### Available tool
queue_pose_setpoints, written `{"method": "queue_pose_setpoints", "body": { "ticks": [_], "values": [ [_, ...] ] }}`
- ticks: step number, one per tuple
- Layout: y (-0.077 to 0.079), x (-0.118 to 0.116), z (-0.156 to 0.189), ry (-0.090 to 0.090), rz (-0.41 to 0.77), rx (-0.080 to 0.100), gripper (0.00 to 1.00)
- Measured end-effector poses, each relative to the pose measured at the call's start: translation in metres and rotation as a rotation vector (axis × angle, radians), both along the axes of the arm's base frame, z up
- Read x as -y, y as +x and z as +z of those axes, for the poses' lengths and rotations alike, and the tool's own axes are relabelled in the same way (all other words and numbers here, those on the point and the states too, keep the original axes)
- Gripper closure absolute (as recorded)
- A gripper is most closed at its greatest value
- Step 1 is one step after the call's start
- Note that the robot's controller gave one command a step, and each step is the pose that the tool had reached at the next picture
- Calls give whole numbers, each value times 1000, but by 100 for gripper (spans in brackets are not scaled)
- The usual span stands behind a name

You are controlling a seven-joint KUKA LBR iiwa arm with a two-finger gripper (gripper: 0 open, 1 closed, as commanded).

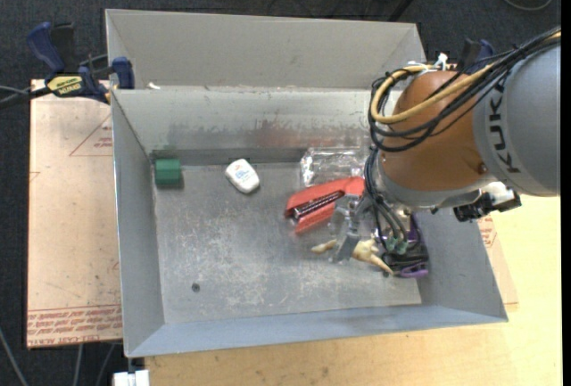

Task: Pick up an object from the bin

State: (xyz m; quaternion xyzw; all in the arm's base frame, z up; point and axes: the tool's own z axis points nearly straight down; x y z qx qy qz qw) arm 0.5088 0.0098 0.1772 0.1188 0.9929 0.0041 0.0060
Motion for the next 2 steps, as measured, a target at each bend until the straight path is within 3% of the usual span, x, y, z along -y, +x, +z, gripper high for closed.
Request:
{"method": "queue_pose_setpoints", "body": {
  "ticks": [1,2],
  "values": [
    [-5,-3,30,0,-10,-19,100],
    [-3,-2,92,-1,28,-9,100]
  ]
}}
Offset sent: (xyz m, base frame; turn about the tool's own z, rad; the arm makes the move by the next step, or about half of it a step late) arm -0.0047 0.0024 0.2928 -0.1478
